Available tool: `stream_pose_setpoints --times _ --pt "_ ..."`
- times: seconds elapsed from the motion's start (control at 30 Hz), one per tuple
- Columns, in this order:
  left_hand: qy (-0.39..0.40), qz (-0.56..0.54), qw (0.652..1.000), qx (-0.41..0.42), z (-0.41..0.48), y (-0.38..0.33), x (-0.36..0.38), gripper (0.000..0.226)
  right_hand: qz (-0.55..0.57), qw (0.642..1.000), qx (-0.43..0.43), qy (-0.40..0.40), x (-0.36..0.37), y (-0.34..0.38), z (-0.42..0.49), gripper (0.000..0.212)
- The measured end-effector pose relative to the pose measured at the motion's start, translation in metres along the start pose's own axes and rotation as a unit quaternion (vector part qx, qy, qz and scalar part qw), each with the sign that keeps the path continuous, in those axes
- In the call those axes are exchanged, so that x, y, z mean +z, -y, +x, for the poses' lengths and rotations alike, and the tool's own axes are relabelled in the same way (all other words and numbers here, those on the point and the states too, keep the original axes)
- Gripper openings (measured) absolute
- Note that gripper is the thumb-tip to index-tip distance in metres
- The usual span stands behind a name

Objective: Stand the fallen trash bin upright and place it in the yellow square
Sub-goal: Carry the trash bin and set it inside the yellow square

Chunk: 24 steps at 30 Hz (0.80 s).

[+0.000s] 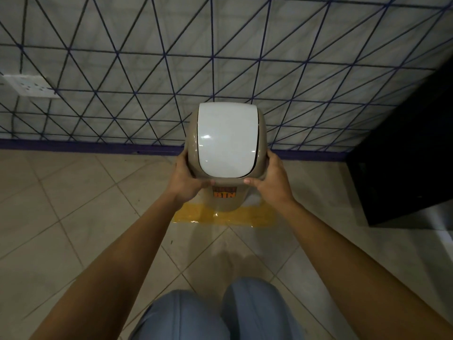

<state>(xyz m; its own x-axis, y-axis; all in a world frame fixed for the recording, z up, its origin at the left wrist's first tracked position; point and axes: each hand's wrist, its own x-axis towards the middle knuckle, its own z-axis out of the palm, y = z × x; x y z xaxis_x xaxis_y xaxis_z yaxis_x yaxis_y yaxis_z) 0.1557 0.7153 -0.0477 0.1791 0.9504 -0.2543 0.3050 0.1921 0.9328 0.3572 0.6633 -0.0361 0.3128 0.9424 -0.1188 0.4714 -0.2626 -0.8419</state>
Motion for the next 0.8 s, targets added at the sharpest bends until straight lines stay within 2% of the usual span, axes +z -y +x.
stream_pose_setpoints --times 0.47,0.8 --pt "-0.012 -0.021 1.0 0.006 0.036 -0.009 0.01 0.106 -0.019 1.0 -0.006 -0.009 -0.001 0.003 0.045 0.096" --pt "0.017 0.005 1.0 0.001 0.049 -0.004 0.005 0.112 -0.016 1.0 -0.021 -0.009 -0.001 0.0 0.048 0.093"
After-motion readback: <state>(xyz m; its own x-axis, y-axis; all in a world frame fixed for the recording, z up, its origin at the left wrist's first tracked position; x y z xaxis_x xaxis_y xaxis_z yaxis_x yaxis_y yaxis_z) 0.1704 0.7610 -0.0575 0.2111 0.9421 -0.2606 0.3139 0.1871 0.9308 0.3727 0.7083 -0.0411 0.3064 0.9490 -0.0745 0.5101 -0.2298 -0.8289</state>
